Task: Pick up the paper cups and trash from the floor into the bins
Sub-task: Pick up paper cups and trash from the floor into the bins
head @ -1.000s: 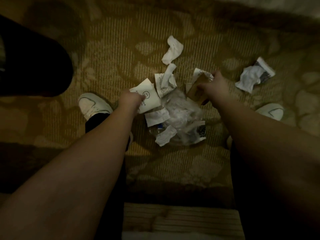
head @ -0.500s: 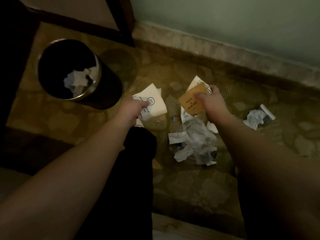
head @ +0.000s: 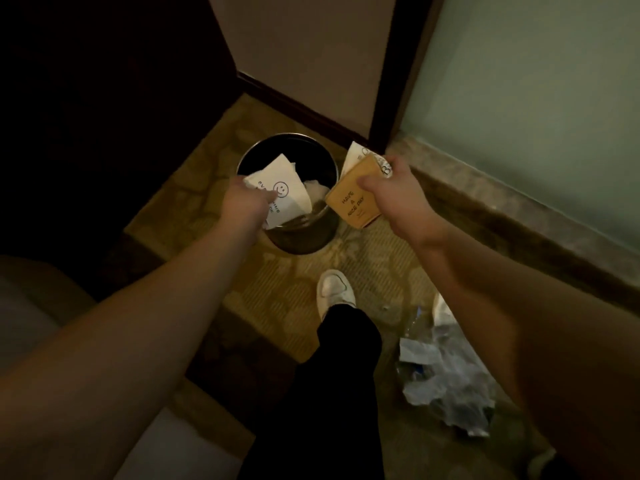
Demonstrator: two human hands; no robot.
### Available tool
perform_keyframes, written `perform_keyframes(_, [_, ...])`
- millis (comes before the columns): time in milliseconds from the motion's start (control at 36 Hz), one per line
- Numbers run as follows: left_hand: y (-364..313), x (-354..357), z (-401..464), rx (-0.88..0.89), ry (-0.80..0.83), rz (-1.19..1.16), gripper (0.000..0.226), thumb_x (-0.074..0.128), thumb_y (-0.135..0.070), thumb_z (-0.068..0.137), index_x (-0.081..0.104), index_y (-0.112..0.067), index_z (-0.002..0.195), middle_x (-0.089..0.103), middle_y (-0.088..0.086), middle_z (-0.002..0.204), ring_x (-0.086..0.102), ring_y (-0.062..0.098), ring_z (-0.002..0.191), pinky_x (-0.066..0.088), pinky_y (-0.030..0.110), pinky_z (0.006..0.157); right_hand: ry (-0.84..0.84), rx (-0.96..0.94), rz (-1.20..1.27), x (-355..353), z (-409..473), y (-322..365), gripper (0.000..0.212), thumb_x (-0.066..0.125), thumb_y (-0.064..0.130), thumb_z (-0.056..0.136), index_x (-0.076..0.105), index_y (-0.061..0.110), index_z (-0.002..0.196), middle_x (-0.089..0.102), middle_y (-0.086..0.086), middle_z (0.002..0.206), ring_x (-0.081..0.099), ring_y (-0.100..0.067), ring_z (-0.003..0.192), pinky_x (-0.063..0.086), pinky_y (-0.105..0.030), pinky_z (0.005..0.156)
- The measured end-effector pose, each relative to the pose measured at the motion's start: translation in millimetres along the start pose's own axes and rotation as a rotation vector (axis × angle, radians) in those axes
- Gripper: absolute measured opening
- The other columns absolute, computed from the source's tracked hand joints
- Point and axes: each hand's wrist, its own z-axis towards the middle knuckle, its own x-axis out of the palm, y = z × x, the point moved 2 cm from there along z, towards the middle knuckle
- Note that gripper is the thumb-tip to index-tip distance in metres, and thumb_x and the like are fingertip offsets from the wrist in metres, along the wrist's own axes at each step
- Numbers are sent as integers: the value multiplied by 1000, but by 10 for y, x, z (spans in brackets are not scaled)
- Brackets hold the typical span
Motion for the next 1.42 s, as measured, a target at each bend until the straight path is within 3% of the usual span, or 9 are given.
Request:
perform_keyframes(56, [-56,-41,153,12,-44,14,58,73,-9,85,43,-12,135,58,13,128,60,34,110,57,53,87,-2,-22,-53,192,119,117,45,66,23,90,45,24,129,60,4,113,62,-18,103,55,-40,87])
perform_keyframes(167, [-87,-46,435,28,-70,86,59,70,-11,88,39,-13,138,55,14,131,56,35,116,54,50,92,0,-58,-118,509,364,246,50,63,22,92,42,21,138,55,6,113,58,-16,102,46,-25,68])
perform_keyframes(306, [-86,-32,733,101,-81,188,54,69,-12,89,40,-10,135,57,14,123,59,31,108,56,45,88,3,-111,-193,852,605,283,52,62,22,93,40,18,139,53,5,115,58,-15,99,42,-19,60])
perform_keyframes(444, [-14,-20,879,68,-51,228,60,72,-16,87,40,-10,138,55,15,132,57,34,118,54,41,87,42,-132,-353,1137,745,122,66,64,30,90,33,18,147,40,-9,144,51,-27,125,46,-31,85])
perform_keyframes(583, [43,-10,850,73,54,249,72,75,-16,83,37,-14,144,56,12,134,56,33,120,52,43,94,123,-172,-511,1093,728,-17,85,68,44,86,23,21,154,21,-7,155,29,-30,143,34,-45,115])
perform_keyframes(861, [-137,21,362,139,61,269,67,64,-21,90,33,-19,150,55,7,135,57,29,119,51,40,93,98,-239,-702,413,298,-45,62,60,42,94,43,15,146,39,-6,150,43,-23,135,37,-30,103])
perform_keyframes(1028, [-349,370,-227,266,226,466,60,59,-25,96,34,-18,150,50,3,143,55,22,117,42,31,86,108,-203,-775,-248,-113,-42,56,57,38,95,46,17,146,45,-4,148,47,-21,132,39,-30,104])
perform_keyframes(1167, [-386,867,-869,389,335,601,50,58,-28,96,45,-19,143,56,1,133,56,22,117,44,30,90,74,-144,-751,-949,-576,-177,48,56,33,95,53,18,140,54,-5,140,54,-21,126,42,-28,99])
perform_keyframes(1417, [24,2066,-2025,460,592,831,42,57,-30,95,53,-18,136,60,2,125,57,16,96,47,28,76,63,42,-700,-2362,-1411,-1052,37,56,36,97,59,20,130,63,-2,126,59,-19,108,44,-29,84])
